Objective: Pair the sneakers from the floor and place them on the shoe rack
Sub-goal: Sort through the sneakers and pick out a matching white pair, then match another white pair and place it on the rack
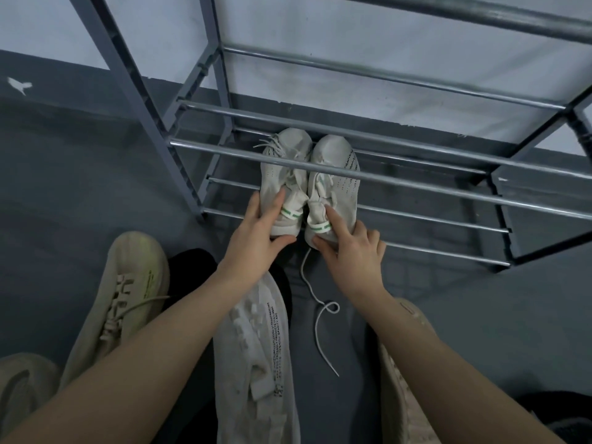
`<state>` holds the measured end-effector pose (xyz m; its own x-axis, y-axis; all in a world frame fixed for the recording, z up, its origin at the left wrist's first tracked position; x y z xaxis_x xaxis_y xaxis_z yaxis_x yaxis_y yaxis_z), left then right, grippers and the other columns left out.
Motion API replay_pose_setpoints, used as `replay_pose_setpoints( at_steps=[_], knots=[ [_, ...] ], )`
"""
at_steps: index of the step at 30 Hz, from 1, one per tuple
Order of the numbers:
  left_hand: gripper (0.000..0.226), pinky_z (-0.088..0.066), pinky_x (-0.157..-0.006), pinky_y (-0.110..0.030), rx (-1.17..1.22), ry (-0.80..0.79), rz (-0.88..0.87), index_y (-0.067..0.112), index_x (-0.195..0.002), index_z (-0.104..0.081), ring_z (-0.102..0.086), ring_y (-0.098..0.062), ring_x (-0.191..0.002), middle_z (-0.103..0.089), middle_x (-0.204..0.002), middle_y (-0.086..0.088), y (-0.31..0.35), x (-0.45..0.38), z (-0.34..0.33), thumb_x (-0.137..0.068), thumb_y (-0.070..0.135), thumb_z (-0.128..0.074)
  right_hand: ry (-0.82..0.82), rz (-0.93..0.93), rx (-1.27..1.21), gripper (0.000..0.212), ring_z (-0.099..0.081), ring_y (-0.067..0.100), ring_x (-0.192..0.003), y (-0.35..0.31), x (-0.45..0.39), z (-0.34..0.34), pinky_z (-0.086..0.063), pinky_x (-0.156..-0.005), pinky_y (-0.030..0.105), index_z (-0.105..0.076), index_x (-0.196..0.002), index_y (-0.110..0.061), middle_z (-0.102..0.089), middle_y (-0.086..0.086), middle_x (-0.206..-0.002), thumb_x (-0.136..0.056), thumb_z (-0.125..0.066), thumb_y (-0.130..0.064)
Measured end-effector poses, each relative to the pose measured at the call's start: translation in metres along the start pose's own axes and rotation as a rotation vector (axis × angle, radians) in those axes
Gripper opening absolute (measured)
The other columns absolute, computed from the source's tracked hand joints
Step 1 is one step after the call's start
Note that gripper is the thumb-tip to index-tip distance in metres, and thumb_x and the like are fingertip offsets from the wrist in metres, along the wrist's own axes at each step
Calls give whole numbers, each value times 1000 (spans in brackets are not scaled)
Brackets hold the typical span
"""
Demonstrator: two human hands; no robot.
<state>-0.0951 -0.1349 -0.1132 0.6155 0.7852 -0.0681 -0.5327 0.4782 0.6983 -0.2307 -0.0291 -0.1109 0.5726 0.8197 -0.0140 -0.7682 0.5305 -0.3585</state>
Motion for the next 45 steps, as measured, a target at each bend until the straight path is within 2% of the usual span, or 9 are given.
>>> replay_pose_setpoints(
  at_steps=[6, 9, 12, 16, 21, 27, 36, 42, 45],
  knots=[
    [83, -46, -92, -45, -202, -65, 74, 41, -145, -14, -39, -32, -129, -10, -155, -8, 4, 1, 3, -81, 42, -66, -69, -42, 18, 66, -43, 38, -113, -1, 1, -1, -27, -98, 45, -14, -146, -44, -46, 19, -131, -89, -45, -57],
    [84, -39, -97, -48, -336, -86, 63, 33, -147, -11, -32, -37, -132, -14, -153, -15, 11, 5, 11, -82, 45, -63, -100, -47, -25, 69, -40, 40, -121, 0, 6, 5, -27, -101, 47, -15, -147, -40, -39, 20, -139, -88, -46, -58],
    [71, -31, -103, -53, -392, -24, -19, 22, -144, -29, -24, -41, -133, -20, -150, -19, 26, 20, 23, -84, 39, -63, -51, -21, -31, 67, -36, 40, -129, 2, 22, 19, -26, -104, 48, -21, -147, -29, -29, 20, -148, -90, -48, -53],
    [56, -35, -99, -54, -347, 52, -80, 11, -135, -45, -34, -43, -125, -35, -142, -22, 49, 53, 33, -85, 31, -61, 81, 62, -157, 52, -50, 36, -117, 3, 55, 40, -38, -94, 47, -44, -136, -16, -47, 14, -135, -91, -48, -42],
    [63, -31, -100, -49, -248, 51, 28, 15, -132, -49, -36, -38, -123, -41, -140, -15, 70, 103, 46, -81, 50, -36, 58, 79, -378, 44, -57, 27, -104, 4, 109, 68, -46, -88, 46, -55, -125, -16, -57, 5, -119, -89, -45, -39],
    [69, -27, -103, -46, -243, 5, 202, 23, -135, -44, -33, -33, -127, -38, -143, -10, 63, 189, 55, -78, 60, -28, -85, 189, -469, 50, -59, 27, -102, -20, 180, 52, -49, -86, 45, -53, -128, -19, -59, 7, -113, -88, -44, -47],
    [76, -40, -98, -47, -83, -103, 292, 26, -147, -18, -51, -26, -116, -49, -134, -9, 46, 250, 43, -82, 63, -23, -362, 124, -493, 64, -43, 13, -126, -32, 228, 21, -30, -106, 41, -21, -144, -41, -44, -6, -139, -87, -40, -64],
    [63, -44, -91, -44, 27, -19, 274, 19, -147, -18, -56, -27, -102, -55, -117, -11, 45, 252, 38, -93, 41, -41, -278, 106, -642, 52, -45, 7, -120, -37, 232, 23, -32, -106, 44, -39, -139, -33, -52, -5, -128, -90, -51, -45],
    [60, -41, -83, -24, 79, 64, 193, 15, -145, -25, -55, -14, -95, -56, -108, -5, 61, 264, 41, -92, 38, -38, -201, 112, -673, 52, -45, 11, -122, -38, 245, 36, -35, -105, 44, -41, -139, -32, -51, -3, -128, -89, -46, -47]
  ],
)
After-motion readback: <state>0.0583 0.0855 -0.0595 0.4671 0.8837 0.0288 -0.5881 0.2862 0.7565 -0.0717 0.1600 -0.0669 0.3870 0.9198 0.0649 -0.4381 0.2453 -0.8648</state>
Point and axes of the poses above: each hand's wrist, its own x-axis away from the middle knuckle, its own z-axis out of the back of the hand, y = z × x, the point moved 3 cm from there along -x, towards the middle knuckle
